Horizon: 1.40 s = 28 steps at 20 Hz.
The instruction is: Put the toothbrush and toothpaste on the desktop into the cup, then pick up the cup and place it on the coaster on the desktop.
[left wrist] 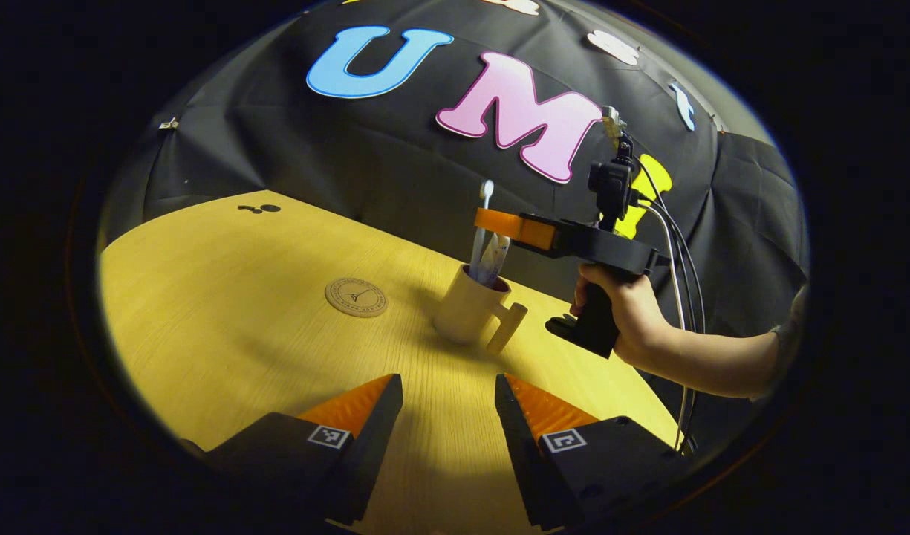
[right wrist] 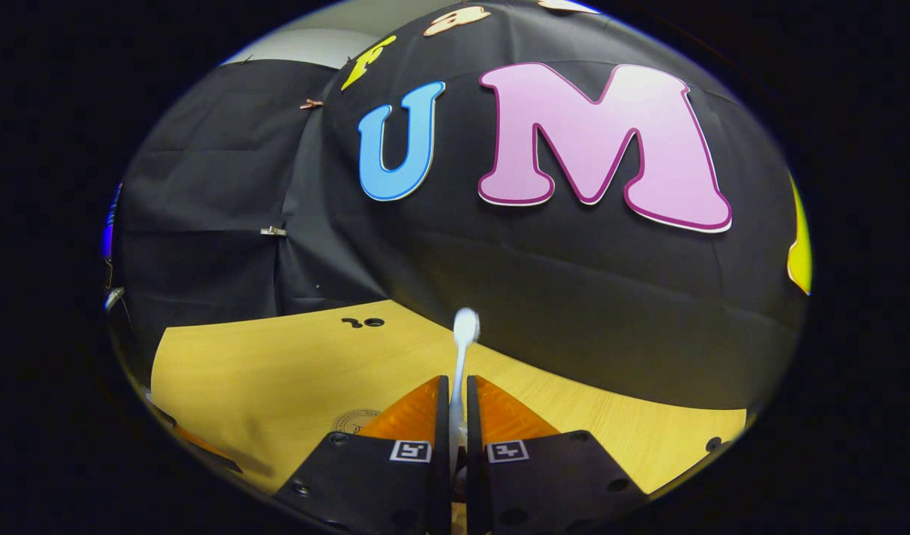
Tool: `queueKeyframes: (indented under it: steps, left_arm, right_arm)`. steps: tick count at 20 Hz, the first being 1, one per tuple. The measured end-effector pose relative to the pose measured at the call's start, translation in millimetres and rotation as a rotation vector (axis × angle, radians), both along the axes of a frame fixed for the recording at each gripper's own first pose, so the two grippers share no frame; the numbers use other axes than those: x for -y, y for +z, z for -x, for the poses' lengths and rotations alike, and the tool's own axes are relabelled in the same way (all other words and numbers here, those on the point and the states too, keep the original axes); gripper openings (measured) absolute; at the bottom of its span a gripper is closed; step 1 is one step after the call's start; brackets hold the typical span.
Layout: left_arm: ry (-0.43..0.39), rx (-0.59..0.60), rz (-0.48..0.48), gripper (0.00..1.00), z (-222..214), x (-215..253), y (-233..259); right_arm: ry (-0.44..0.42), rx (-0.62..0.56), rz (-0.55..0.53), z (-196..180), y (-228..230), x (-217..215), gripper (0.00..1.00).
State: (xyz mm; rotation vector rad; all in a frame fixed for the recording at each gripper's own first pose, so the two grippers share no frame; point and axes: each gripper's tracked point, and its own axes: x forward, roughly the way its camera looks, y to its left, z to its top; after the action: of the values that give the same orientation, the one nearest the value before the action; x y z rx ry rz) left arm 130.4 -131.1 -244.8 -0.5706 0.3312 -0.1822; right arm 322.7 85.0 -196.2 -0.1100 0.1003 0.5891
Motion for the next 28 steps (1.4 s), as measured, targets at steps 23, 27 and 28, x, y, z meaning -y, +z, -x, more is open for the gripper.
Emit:
queueKeyframes:
  steps: [23,27,28]
  left_arm:
    - [-0.051,0.037,-0.047,0.79,19.2,-28.9,30.6]
    - [-0.059,0.027,-0.063,0.79,25.6,-34.6,27.0]
    - [-0.057,0.025,-0.067,0.79,26.7,-37.2,26.7]
  right_arm:
    - [-0.121,-0.386,0.098,91.1,-21.3,66.1,0.41]
    - [-0.129,-0.521,0.173,98.8,-51.9,68.1,0.4]
    - [-0.127,-0.551,0.187,101.4,-57.5,68.8,0.41]
